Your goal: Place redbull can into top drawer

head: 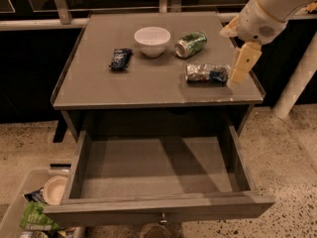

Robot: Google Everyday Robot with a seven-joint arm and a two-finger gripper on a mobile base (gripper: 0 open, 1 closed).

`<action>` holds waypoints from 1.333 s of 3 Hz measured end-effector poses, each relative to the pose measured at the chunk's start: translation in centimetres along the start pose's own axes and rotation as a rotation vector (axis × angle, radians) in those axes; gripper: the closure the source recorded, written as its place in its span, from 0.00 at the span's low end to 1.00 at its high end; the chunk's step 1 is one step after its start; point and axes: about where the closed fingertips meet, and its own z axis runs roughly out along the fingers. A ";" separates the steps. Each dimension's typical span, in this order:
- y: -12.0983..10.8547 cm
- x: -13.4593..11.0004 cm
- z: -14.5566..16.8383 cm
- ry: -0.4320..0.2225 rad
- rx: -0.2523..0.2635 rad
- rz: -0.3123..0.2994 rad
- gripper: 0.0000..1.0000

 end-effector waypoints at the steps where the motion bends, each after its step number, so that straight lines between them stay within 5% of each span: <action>1: -2.4 0.9 3.8 -0.083 -0.008 0.021 0.00; 2: -2.4 3.0 7.5 -0.179 -0.035 0.059 0.00; 4: -3.8 2.7 8.3 -0.194 -0.041 0.055 0.00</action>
Offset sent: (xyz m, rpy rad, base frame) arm 0.0435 -0.0194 -0.1147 0.3013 0.0569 -0.0106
